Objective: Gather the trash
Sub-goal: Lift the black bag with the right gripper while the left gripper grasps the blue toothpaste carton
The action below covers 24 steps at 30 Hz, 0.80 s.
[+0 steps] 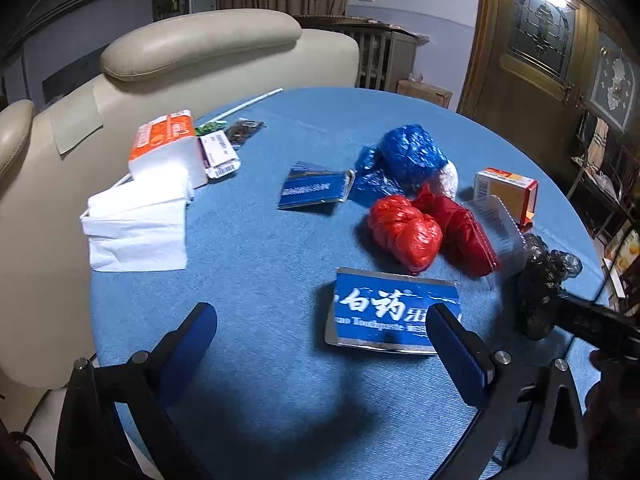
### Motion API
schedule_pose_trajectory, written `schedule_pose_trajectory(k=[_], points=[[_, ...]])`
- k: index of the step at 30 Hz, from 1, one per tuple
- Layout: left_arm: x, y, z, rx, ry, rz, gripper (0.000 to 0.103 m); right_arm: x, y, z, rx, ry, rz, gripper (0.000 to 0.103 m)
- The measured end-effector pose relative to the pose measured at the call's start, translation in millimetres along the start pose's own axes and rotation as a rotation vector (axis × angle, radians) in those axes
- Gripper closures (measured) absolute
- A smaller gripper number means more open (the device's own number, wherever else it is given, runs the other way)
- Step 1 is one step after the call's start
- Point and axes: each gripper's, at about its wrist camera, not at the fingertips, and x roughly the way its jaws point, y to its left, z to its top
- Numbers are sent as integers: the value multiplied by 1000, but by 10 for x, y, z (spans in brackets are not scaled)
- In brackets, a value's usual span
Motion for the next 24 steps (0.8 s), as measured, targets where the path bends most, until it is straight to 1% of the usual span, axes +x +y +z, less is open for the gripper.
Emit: schedule_pose_trajectory(k=[1,2,3,5,10,16,20,24], points=[[21,-39,0,9,5,-3,0,40,-24,-17,6,25,4,46],[44,-81,-1,21,9,-6,0,69,-37,-30,7,31,4,57],[68,-124,-2,33,15,-7,0,81,-62,-47,10,37,11,61],[126,-207,-3,54,26,-8,0,42,-81,-72,12,22,27,63],[261,-341,-10,90,54,-4,0,-54,-138,-109,2,10,37,63],[279,-418,17,121,51,0,0,-68,-176,-110,9,12,61,63],[213,-439,23,136,29,-1,0,-94,-205,-105,9,6,72,63],[333,-492,-43,161,85,-8,0,-133,-219,-114,7,-2,79,63]])
